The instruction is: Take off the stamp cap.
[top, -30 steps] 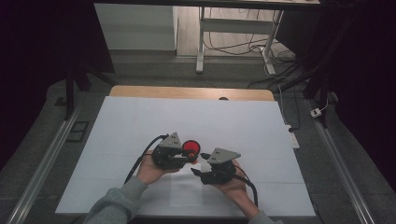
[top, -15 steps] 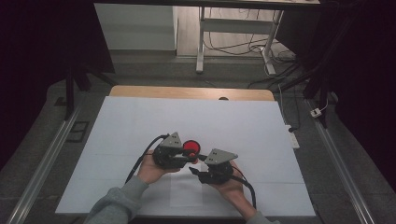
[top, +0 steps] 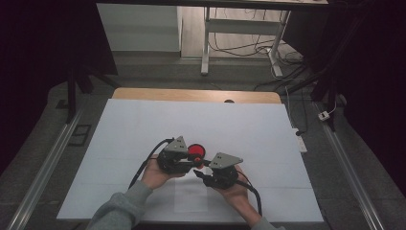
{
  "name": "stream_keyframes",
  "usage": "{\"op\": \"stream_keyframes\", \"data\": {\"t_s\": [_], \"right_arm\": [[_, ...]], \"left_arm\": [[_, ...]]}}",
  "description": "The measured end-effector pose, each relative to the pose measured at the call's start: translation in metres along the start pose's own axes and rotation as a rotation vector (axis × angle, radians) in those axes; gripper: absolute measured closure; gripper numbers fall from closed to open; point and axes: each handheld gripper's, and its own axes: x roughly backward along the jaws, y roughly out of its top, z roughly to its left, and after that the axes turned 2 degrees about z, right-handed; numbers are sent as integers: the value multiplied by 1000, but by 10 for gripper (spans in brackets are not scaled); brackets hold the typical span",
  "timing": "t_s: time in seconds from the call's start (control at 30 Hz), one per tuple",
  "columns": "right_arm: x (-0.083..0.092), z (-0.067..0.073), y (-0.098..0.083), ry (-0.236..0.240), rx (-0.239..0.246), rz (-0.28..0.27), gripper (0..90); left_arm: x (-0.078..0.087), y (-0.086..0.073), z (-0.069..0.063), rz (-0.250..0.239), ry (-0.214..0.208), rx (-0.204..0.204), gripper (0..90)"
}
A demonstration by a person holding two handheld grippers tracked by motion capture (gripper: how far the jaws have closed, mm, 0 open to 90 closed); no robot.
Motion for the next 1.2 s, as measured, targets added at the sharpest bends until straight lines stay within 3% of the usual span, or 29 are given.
{"op": "stream_keyframes", "data": {"t_s": [0.4,1.2], "right_arm": [[-1,-1,-1,-7,-17,7,626],[0,-1,-2,-8,-18,-3,634]], "left_arm": [[-1,1,-2,0,-1,-5,716],[-1,0,-1,-4,-6,4,716]]}}
